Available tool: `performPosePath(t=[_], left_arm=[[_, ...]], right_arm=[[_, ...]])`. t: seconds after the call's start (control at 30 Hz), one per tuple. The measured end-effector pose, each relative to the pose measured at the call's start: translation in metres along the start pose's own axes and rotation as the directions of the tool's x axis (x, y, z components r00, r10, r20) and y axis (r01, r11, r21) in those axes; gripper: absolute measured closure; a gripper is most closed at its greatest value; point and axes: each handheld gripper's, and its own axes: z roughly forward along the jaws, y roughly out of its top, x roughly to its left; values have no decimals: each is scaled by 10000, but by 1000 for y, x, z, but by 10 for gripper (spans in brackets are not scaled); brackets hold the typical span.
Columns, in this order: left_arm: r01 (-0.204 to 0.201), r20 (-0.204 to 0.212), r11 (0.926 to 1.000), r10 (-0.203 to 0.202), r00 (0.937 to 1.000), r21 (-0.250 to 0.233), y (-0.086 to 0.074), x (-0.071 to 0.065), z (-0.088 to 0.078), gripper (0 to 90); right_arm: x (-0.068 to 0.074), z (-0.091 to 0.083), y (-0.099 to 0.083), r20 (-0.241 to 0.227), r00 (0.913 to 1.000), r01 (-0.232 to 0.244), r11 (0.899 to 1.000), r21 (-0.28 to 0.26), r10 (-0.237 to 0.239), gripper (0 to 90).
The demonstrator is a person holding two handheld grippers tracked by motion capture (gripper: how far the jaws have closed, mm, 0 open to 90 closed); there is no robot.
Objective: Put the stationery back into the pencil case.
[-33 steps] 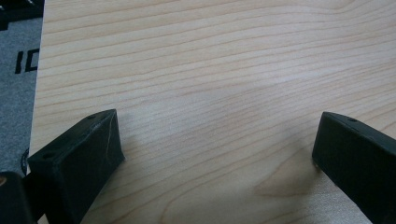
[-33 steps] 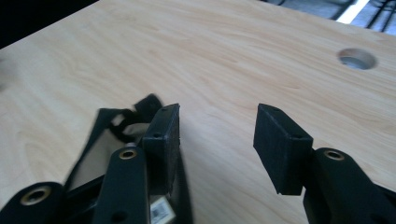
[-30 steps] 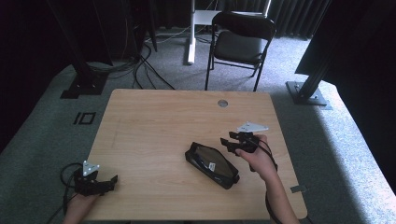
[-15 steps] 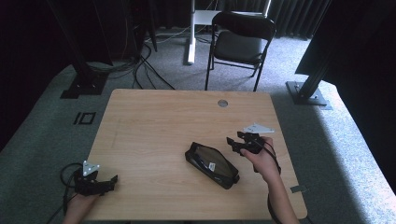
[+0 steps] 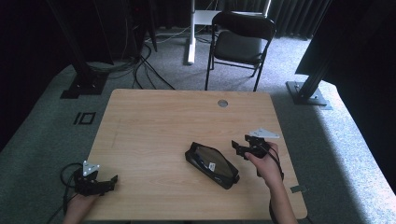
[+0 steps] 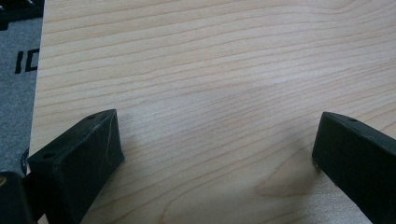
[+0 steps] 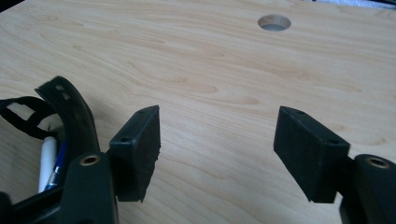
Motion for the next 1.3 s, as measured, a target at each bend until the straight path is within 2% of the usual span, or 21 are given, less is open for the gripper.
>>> performPosePath(t=[0.23,0.43,0.57,0.67,0.77,0.9,1.3], left_arm=[[0,0,10000,0,10000,0,0,0,0,18],[-6,-2,10000,6,10000,1,0,0,0,18],[-3,-2,10000,3,10000,0,0,0,0,18],[-3,-1,10000,3,10000,2,0,0,0,18],[-2,-2,10000,2,10000,-1,0,0,0,18],[-4,-5,10000,4,10000,-3,0,0,0,18],[-11,-6,10000,11,10000,0,0,0,0,18]], right_arm=[[-4,0,-12,133,9997,-206,9998,11,206,287],[-6,2,-23,392,9979,-528,9978,389,513,210],[-8,2,-31,579,9962,-683,9961,565,650,204],[-8,2,-36,860,9931,-867,9934,747,802,189],[-9,0,-40,1125,9908,-833,9942,680,753,188],[-12,0,-47,1651,9833,-881,9941,633,767,167],[-19,-6,-61,2051,9723,-1302,9885,771,1120,146]])
